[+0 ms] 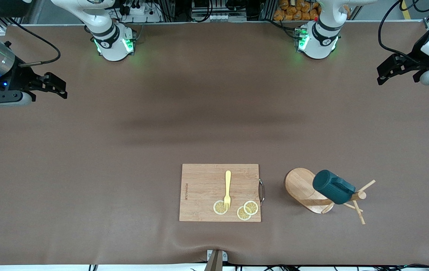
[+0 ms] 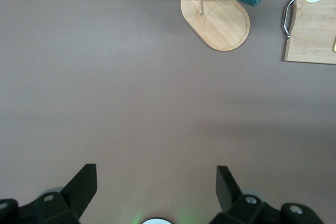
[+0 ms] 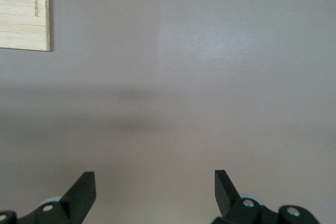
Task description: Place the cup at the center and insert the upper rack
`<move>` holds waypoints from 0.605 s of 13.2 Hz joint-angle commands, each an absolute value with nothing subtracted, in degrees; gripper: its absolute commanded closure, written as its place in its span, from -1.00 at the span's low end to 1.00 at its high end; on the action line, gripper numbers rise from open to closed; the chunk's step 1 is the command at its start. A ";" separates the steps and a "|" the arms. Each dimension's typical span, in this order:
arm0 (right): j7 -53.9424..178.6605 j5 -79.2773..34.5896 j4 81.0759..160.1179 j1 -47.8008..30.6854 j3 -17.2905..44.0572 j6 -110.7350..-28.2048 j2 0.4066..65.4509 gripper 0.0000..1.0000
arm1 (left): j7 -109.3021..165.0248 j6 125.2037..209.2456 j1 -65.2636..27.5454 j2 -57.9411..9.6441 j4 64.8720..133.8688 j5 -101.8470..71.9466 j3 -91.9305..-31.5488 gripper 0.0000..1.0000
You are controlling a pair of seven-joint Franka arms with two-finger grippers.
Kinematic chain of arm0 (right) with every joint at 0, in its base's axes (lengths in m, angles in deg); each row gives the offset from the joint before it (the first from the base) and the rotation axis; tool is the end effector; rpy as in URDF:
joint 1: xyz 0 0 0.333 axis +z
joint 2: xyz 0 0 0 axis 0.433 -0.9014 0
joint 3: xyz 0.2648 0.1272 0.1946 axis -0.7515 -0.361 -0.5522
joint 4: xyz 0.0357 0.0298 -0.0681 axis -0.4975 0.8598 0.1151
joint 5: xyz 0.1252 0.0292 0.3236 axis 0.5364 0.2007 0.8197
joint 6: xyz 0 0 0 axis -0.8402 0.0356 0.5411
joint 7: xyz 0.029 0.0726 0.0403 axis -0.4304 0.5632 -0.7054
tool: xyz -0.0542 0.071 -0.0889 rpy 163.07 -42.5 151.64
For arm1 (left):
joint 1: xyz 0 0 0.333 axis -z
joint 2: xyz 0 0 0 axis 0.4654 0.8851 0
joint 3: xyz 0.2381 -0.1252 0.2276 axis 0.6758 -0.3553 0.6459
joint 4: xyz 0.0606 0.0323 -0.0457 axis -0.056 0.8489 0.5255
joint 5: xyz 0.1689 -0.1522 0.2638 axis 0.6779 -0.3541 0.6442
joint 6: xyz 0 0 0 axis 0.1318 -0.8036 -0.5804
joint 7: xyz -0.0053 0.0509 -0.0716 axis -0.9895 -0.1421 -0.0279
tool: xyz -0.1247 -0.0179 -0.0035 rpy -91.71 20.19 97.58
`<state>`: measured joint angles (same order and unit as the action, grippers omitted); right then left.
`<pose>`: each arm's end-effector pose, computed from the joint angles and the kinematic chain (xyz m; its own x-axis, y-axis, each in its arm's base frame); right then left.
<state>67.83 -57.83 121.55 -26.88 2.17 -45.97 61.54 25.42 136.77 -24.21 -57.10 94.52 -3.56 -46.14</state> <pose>0.4748 0.0432 0.6157 0.9963 0.0698 -0.0493 0.0691 -0.9975 -0.0159 0.4548 -0.0453 0.6636 0.9987 0.0504 -0.0084 0.0499 -0.9975 -0.0495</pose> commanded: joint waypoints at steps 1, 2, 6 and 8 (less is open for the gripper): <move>67.65 -57.17 122.21 -26.45 3.54 -45.87 62.63 -1.00 | 25.44 135.75 -24.74 -59.17 95.55 -5.34 -46.40 -1.00; 67.65 -57.17 122.21 -26.36 3.63 -45.96 62.63 -1.00 | 25.61 135.75 -25.18 -59.17 95.55 -5.87 -46.32 -1.00; 67.65 -57.17 122.21 -26.45 3.63 -46.49 62.46 -1.00 | 25.79 135.14 -25.19 -58.47 93.45 -5.87 -46.05 -1.00; 67.65 -57.17 122.30 -26.45 3.63 -45.88 62.63 -1.00 | 25.52 134.53 -25.18 -58.38 93.17 -5.87 -46.14 -1.00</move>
